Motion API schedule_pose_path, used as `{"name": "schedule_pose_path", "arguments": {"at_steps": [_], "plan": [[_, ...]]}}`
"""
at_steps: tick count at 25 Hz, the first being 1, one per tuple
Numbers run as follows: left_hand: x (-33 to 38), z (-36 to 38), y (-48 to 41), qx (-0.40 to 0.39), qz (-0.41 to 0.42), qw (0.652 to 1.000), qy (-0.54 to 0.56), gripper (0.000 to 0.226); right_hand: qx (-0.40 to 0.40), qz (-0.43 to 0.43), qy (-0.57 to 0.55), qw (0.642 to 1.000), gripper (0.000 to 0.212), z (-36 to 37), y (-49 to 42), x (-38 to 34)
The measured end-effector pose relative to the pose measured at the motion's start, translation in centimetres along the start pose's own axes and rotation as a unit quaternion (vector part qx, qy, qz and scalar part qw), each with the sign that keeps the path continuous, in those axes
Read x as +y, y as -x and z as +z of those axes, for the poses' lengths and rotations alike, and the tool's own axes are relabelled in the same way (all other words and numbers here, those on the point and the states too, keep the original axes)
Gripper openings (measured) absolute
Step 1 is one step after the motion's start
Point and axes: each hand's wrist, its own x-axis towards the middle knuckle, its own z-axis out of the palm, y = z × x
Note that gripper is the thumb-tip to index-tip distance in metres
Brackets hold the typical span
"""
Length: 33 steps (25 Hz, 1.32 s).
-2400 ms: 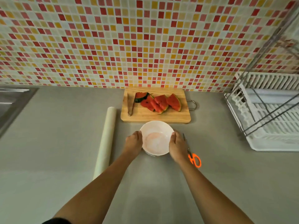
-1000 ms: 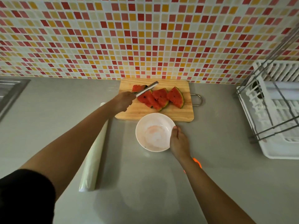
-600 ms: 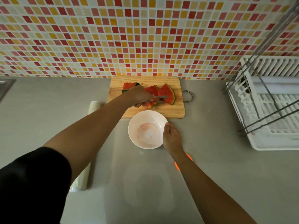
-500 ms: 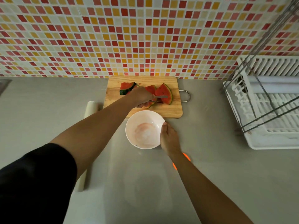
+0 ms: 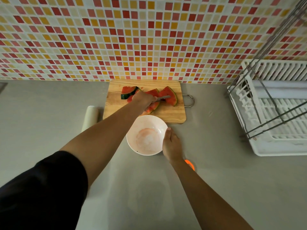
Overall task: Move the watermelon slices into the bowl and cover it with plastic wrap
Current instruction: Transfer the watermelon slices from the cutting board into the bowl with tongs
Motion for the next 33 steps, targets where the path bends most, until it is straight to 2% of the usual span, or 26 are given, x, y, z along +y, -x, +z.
{"name": "schedule_pose_path", "arguments": {"at_steps": [6, 11, 15, 19, 25, 28, 29, 31, 33], "plan": [[-2.1, -5.9, 3.4, -0.059, 0.059, 0.996, 0.038, 0.011, -0.001, 0.008, -0.014, 1.0, 0.047, 0.0, 0.0, -0.2], [-8.0, -12.3, 7.1, -0.119, 0.059, 0.99, -0.051, 0.01, -0.001, 0.067, -0.031, 0.997, 0.061, 0.2, 0.0, -0.3], [-10.0, -11.5, 8.0, -0.138, 0.079, 0.974, -0.165, 0.017, 0.015, 0.085, -0.023, 0.996, 0.065, 0.3, 0.2, -0.6], [-9.5, -8.8, 7.6, -0.094, 0.094, 0.962, -0.239, 0.024, -0.004, 0.082, 0.003, 0.997, 0.062, 0.2, -0.1, -0.8], [-7.4, -8.5, 8.0, -0.136, 0.09, 0.911, -0.379, 0.034, 0.013, 0.064, -0.003, 0.998, 0.057, 0.7, -0.4, -0.4], [-5.3, -10.1, 8.2, -0.128, 0.079, 0.891, -0.428, 0.037, 0.021, 0.062, 0.0, 0.998, 0.054, 0.7, -0.4, -0.4], [-4.5, -10.9, 8.1, -0.122, 0.079, 0.894, -0.424, 0.042, 0.02, 0.062, 0.0, 0.998, 0.054, 0.7, -0.5, -0.4], [-3.2, -12.0, 7.8, -0.075, 0.09, 0.922, -0.368, 0.053, 0.017, 0.059, 0.002, 0.998, 0.054, 0.6, -0.6, -0.2], [-2.7, -11.7, 6.5, 0.008, 0.094, 0.96, -0.262, 0.045, 0.017, 0.05, 0.002, 0.999, 0.053, 0.6, -0.5, -0.2]]}}
